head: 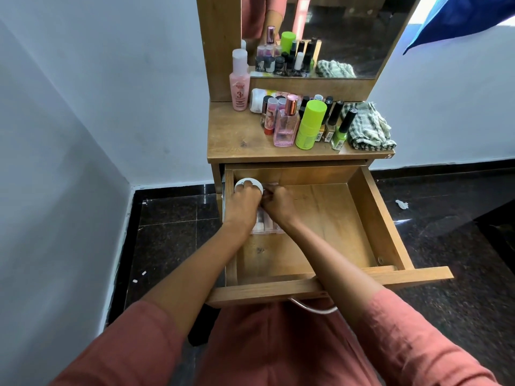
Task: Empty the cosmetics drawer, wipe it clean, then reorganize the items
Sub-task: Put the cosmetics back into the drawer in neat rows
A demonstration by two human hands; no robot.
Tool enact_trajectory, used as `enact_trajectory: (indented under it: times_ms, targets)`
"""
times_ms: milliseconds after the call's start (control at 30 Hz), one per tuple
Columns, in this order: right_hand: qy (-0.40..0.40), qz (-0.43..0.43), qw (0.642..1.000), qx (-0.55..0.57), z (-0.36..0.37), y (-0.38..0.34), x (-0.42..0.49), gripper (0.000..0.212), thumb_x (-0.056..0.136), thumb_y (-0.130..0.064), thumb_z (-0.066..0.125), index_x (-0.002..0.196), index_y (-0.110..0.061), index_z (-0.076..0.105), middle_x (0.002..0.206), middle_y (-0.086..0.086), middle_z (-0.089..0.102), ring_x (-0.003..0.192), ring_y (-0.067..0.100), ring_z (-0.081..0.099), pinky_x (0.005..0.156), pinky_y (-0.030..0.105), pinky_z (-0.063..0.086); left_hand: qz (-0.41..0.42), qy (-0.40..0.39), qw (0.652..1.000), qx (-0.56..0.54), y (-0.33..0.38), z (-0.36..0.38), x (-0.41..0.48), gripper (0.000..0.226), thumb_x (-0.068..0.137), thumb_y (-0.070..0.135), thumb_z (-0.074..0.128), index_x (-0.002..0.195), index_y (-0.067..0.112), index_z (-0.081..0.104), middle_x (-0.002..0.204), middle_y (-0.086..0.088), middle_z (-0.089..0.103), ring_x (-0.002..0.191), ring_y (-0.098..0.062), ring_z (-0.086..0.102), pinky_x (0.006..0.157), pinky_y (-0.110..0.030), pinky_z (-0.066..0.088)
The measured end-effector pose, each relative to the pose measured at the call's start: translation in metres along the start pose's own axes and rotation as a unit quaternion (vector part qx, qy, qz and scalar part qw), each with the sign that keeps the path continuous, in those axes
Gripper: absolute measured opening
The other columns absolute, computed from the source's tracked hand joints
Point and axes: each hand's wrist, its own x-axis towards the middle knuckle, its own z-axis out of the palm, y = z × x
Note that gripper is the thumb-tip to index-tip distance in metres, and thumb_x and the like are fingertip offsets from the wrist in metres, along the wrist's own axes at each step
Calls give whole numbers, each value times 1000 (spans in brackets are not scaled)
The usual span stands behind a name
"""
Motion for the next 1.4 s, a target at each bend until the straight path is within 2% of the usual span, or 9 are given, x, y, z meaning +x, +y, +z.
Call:
enact_trajectory:
  times_ms: [100, 167, 267, 367, 533, 900, 1167, 1267, 1400]
  targets:
    - [-21, 28, 999, -26, -8, -1, -4, 29, 81, 4, 55, 108, -1, 63, 97, 16, 67, 91, 28, 62, 77, 29, 49, -14, 12, 998, -65, 3, -13, -3, 27, 89, -9, 45, 112, -2, 57, 114, -19, 59, 105, -30, 60, 86, -32, 49]
    - [56, 10, 998, -19, -26, -8, -8, 22, 84, 1, 55, 104, -2, 64, 101, 15, 69, 92, 26, 65, 82, 38, 54, -9, 92, 984, -154, 5, -27, 0, 21, 90, -5, 44, 107, 1, 57, 110, -18, 60, 99, -30, 61, 80, -35, 51]
    - [236, -101, 966, 19, -65, -28, -6, 18, 84, 0, 58, 101, 2, 64, 99, 17, 66, 85, 17, 59, 83, 31, 53, 30, 241, 919, -310, 10, -50, 15, 23, 86, -6, 49, 106, 4, 54, 110, -12, 56, 91, -14, 53, 75, -28, 46]
    - [312, -147, 939, 5, -98, -42, 9, 32, 80, -1, 65, 111, 1, 59, 108, 20, 55, 95, 22, 52, 90, 26, 48, 32, 267, 889, -370, 17, -69, 39, 40, 82, -2, 61, 120, 6, 50, 122, -11, 51, 103, -16, 53, 86, -27, 49]
    - [257, -79, 957, -106, -121, -39, 30, 59, 82, -22, 66, 135, -14, 42, 132, 16, 37, 124, 29, 34, 109, 41, 35, 7, 235, 920, -314, 30, -76, 65, 49, 82, 7, 65, 129, 9, 48, 125, -10, 47, 114, -20, 49, 91, -20, 40]
    - [250, -136, 957, -58, -121, -34, 33, 40, 76, -12, 70, 111, -5, 51, 108, 13, 63, 100, 27, 59, 86, 42, 49, 9, 244, 901, -358, 29, -79, 60, 19, 85, 9, 61, 103, 6, 60, 100, -8, 66, 82, -6, 50, 67, -15, 37]
    - [244, -158, 957, -13, -131, -20, 3, 43, 73, -10, 75, 110, -1, 55, 106, 12, 65, 85, 13, 55, 70, 2, 41, 55, 231, 883, -406, 36, -74, 35, 27, 80, 18, 69, 103, 4, 66, 96, -9, 70, 80, -9, 58, 65, -14, 44]
    - [239, -159, 958, -9, -135, -8, -11, 45, 72, -10, 76, 112, -3, 56, 107, 12, 66, 88, 13, 57, 75, 8, 45, 71, 209, 880, -420, 45, -70, 22, 26, 80, 17, 69, 103, 6, 66, 95, -4, 68, 80, -7, 56, 63, -6, 42]
    - [229, -131, 965, -13, -142, 17, -22, 43, 71, -7, 74, 111, -4, 59, 107, 13, 66, 88, 17, 59, 74, 17, 46, 57, 167, 893, -414, 63, -51, 25, 21, 76, 14, 71, 95, 6, 68, 90, -7, 71, 79, -20, 64, 71, -32, 54]
